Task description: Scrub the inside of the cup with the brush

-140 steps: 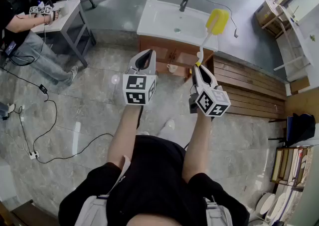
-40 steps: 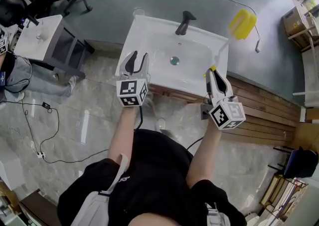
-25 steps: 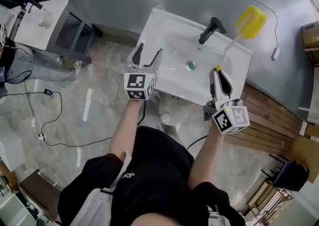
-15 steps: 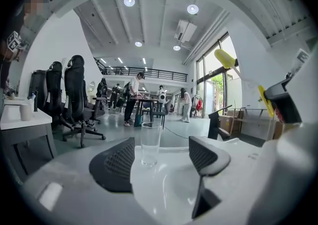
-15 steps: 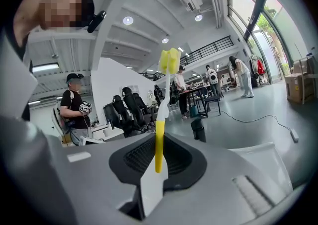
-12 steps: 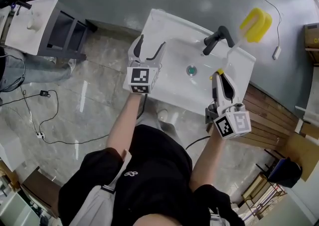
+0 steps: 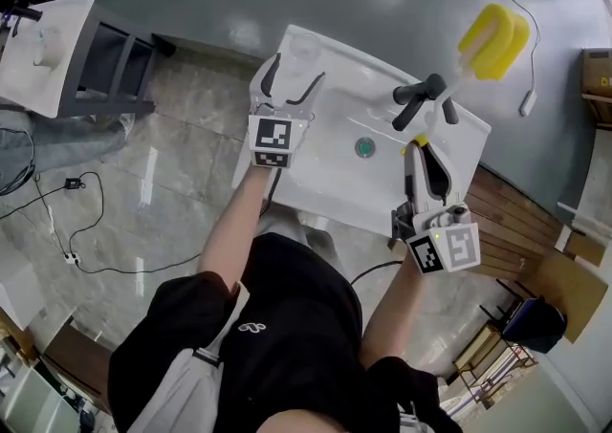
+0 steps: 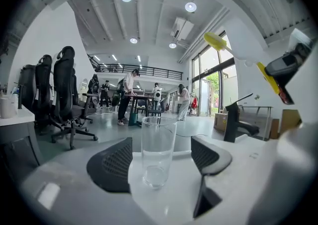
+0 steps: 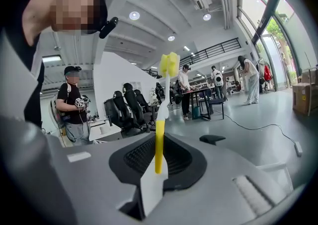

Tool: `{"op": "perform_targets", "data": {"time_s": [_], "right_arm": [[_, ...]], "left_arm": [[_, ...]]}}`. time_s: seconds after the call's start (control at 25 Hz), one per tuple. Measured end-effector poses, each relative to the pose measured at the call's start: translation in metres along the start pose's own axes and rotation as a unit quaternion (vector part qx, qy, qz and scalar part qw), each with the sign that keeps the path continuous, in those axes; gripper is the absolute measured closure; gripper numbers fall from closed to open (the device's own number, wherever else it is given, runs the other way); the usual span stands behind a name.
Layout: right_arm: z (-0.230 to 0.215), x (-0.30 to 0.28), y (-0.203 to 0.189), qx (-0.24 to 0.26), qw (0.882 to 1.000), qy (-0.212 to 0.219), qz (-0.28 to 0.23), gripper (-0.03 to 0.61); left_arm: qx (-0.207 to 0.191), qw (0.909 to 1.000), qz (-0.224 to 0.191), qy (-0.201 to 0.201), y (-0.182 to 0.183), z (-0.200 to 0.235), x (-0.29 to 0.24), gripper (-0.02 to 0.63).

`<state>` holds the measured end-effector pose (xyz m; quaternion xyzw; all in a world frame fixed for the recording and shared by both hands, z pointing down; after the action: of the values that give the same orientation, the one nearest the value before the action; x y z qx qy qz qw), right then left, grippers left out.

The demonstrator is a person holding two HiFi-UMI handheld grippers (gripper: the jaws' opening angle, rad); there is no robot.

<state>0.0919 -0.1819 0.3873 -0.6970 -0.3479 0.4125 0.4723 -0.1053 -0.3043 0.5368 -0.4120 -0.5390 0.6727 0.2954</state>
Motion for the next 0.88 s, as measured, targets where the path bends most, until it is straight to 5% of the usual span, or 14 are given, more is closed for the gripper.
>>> {"op": "perform_targets", "data": {"time_s": [0.88], "right_arm": [[-0.015,-0.032,-0.008,-0.007,0.999,-0.042,0.023,0.528]], "left_arm": [[-0.041,0.9963,-0.027,-0.071,0.007,0.002,-0.064,0.236]]}}
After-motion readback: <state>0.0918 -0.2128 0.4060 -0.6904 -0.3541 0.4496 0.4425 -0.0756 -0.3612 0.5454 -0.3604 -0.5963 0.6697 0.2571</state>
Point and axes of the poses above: the fingertips, and each gripper's own axes: x backward along the fingers, z to its left, y out of its top, the point moved 3 cm from there along x, backward along the fingers, and after that the axes turned 2 degrees about -y, right-handed, at the moved point
